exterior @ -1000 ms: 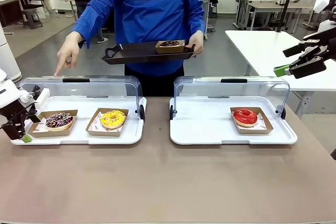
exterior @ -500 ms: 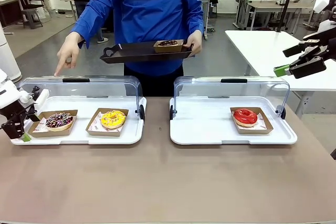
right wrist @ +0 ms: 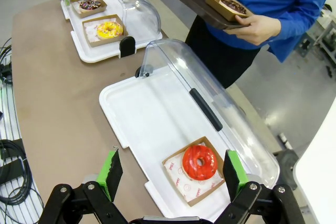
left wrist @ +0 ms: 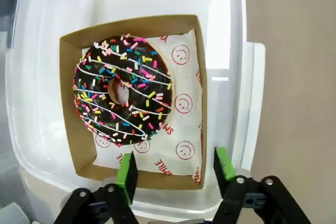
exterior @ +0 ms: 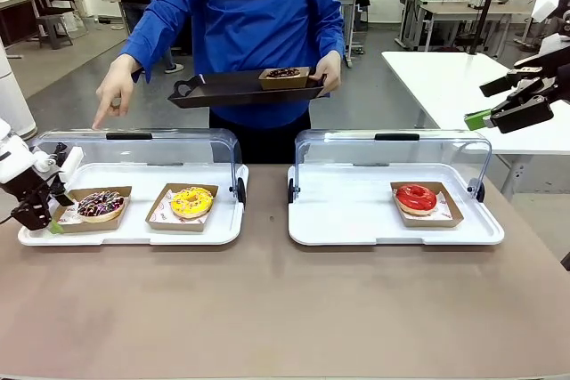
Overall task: Provide the desired donut to the person.
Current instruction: Pick up and lift the Paper togo box containing the Donut pointed at by the person.
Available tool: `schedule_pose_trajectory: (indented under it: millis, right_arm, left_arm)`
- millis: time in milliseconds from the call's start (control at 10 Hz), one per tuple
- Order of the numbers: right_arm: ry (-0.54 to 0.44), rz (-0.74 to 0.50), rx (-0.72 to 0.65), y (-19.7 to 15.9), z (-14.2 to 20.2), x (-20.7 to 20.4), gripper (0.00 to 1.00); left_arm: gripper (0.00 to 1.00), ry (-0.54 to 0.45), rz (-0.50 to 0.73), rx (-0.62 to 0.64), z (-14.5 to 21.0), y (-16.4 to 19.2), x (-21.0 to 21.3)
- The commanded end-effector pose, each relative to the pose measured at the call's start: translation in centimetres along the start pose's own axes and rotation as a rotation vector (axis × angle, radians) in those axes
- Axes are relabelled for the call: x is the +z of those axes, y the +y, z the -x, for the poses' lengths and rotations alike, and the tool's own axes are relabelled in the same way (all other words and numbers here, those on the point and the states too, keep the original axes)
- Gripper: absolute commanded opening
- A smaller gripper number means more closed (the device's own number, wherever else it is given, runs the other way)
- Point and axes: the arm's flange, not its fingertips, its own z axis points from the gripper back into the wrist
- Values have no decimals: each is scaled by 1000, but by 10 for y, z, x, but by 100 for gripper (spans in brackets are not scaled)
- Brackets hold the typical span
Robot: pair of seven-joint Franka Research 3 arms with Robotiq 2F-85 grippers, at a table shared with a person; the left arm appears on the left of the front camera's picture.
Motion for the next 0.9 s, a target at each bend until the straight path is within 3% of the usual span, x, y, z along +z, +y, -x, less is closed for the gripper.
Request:
schedule_pose_trajectory:
  millis: [0,200,300,400,800]
  right_arm:
    - [7,3,-10,2,1,-1,100]
    - [7,3,-10,2,1,-1,100]
    - [7,3,-10,2,1,-1,100]
    - [7,3,-10,2,1,-1,100]
    - [7,3,-10,2,1,-1,100]
  left_arm:
    - [0,-2,-11,-23,7,6,-10]
    - [0,27,10,-30,7,4,-10]
    - [6,19,15,-37,5,3,-9]
    - [0,24,17,-45,3,2,-7]
    - [0,43,38,-85,2,-9,7]
